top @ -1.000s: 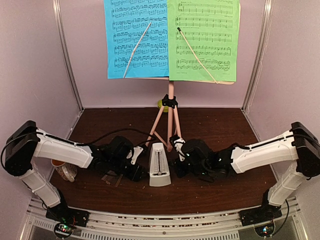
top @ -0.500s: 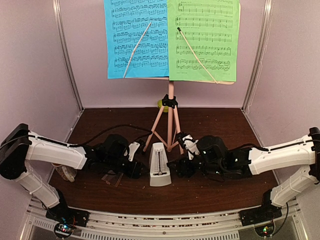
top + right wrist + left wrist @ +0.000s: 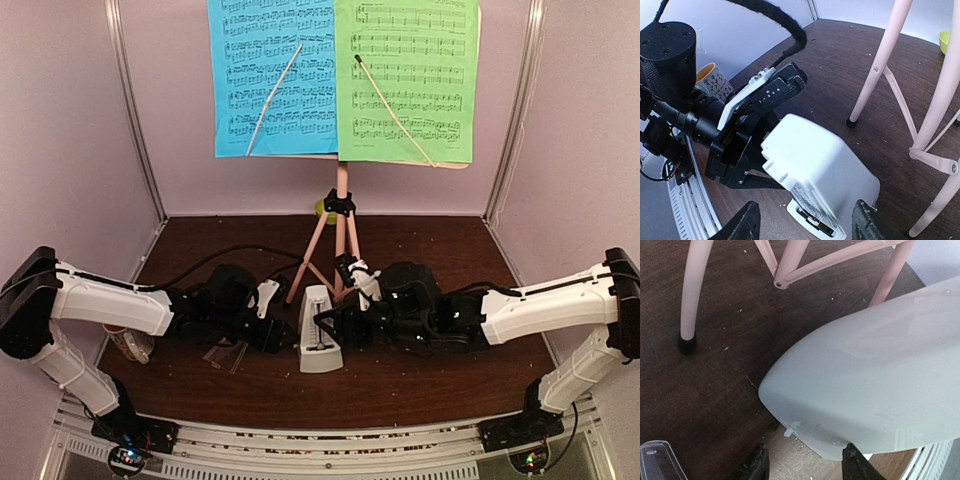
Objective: Set up the instrument practice props
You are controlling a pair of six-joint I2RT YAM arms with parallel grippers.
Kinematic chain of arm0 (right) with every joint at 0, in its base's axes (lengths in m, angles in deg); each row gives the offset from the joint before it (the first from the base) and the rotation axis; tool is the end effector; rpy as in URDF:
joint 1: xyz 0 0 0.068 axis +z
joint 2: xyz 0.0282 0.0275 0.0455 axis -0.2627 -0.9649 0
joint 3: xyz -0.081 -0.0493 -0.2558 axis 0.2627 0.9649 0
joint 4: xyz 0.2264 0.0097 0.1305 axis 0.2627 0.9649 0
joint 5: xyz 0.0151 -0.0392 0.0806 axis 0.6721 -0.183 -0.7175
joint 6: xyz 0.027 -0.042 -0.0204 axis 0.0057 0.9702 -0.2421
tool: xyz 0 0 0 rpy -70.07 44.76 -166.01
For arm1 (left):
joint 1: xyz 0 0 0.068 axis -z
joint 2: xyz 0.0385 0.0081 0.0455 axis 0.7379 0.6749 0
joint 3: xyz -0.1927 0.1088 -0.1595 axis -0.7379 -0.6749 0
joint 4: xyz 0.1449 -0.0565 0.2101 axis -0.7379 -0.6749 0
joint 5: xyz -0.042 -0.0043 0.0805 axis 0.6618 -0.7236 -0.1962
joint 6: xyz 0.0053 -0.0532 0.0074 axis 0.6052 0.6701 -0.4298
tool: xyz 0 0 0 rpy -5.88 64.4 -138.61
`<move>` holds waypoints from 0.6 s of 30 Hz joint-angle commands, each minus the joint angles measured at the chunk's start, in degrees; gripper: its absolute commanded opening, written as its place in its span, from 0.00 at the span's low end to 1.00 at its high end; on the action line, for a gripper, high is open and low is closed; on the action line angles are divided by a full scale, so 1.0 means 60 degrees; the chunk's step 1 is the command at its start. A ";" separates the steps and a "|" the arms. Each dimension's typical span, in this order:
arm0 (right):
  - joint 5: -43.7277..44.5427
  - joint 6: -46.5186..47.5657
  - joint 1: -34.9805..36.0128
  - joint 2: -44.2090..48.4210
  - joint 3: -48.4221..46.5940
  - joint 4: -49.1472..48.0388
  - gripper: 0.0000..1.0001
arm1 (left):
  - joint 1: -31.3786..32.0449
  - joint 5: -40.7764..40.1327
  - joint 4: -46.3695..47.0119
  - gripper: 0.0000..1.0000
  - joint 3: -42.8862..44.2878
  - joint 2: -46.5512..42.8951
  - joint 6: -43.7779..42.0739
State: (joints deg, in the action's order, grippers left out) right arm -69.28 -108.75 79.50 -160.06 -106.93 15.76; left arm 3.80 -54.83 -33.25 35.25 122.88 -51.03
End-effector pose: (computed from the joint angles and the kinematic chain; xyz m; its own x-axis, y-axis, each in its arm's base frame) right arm 0.1424 0.2950 0.2359 -0.5178 -0.1756 -0.8373 -0.7562 0.5517 0.3519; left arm 0.1809 -0.2353 0.1727 -0.7786 0.2017 -0.5942 0.5324 0.7136 -0.4553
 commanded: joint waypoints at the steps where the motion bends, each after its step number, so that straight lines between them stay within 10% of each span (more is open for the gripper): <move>1: 0.0197 -0.0128 0.0056 -0.0156 -0.0253 -0.0260 0.60 | -0.0048 -0.0004 0.0186 0.52 0.0272 -0.0142 -0.0115; 18: 0.0684 -0.0407 0.0026 -0.0415 -0.0193 -0.0692 0.48 | -0.0063 -0.0011 0.0014 0.52 0.0372 -0.0091 -0.0285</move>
State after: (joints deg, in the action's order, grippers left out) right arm -66.74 -110.46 79.50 -162.01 -106.95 13.72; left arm 3.75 -54.83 -33.99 35.47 122.88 -51.46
